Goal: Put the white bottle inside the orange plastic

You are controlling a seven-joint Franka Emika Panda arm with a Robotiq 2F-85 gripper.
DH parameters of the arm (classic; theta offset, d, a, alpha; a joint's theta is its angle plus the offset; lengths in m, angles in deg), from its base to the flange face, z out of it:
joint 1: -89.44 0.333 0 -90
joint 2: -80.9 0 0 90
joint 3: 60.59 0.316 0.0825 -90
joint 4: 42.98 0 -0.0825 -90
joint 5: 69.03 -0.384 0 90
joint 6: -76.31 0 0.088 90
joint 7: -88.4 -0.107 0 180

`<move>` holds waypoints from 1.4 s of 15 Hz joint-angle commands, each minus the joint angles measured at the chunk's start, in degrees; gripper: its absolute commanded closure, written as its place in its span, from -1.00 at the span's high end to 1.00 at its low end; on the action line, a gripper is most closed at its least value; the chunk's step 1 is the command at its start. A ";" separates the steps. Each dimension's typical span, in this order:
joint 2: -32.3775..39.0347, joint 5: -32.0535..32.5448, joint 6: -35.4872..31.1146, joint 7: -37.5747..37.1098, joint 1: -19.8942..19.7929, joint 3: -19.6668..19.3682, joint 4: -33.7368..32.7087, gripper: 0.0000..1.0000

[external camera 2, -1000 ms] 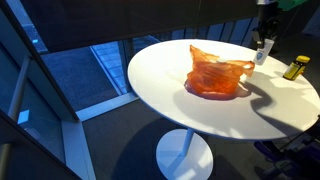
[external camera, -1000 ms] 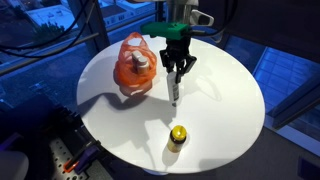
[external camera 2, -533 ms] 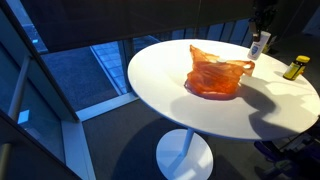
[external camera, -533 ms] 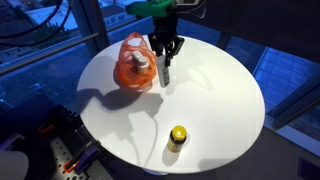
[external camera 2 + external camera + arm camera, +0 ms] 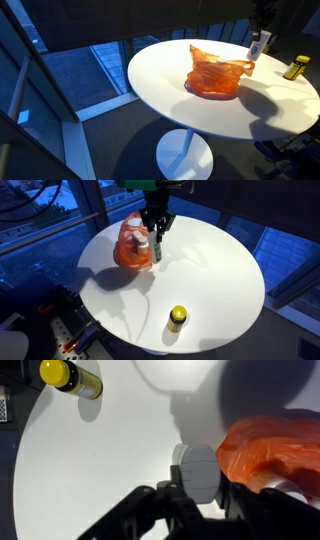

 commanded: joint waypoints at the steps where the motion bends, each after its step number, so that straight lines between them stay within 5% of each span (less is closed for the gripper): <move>1: 0.13 -0.03 0.17 0.02 0.01 -0.03 -0.13 -0.31; 4: 0.17 -0.03 0.16 0.02 0.01 -0.05 -0.13 -0.31; 5: 0.27 0.04 0.10 0.27 0.05 0.02 -0.18 -0.81; 21: -3.30 -0.68 -5.28 1.82 5.45 5.64 2.02 -0.81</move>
